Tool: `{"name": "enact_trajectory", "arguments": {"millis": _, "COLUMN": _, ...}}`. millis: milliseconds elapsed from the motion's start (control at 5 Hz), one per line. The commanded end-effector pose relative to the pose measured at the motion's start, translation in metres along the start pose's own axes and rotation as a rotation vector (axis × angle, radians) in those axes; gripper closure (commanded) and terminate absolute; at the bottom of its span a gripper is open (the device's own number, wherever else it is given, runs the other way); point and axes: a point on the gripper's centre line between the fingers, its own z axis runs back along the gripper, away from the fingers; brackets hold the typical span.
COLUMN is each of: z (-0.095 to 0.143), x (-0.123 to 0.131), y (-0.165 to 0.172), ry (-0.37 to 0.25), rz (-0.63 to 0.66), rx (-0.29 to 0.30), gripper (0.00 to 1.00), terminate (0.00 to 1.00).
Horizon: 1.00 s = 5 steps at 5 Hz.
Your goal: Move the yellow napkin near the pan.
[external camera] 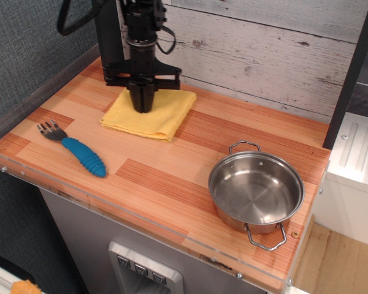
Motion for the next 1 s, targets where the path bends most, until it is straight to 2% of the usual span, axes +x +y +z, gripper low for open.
{"name": "enact_trajectory", "arguments": {"millis": 0, "z": 0.013, "x": -0.019, "y": -0.027, "ry": 0.002, "rz": -0.039, "rx": 0.007, "gripper": 1.0, "terminate": 0.0}}
{"name": "enact_trajectory", "arguments": {"millis": 800, "z": 0.004, "x": -0.064, "y": -0.039, "ry": 0.034, "rz": -0.074, "rx": 0.033, "gripper": 1.0, "terminate": 0.0}}
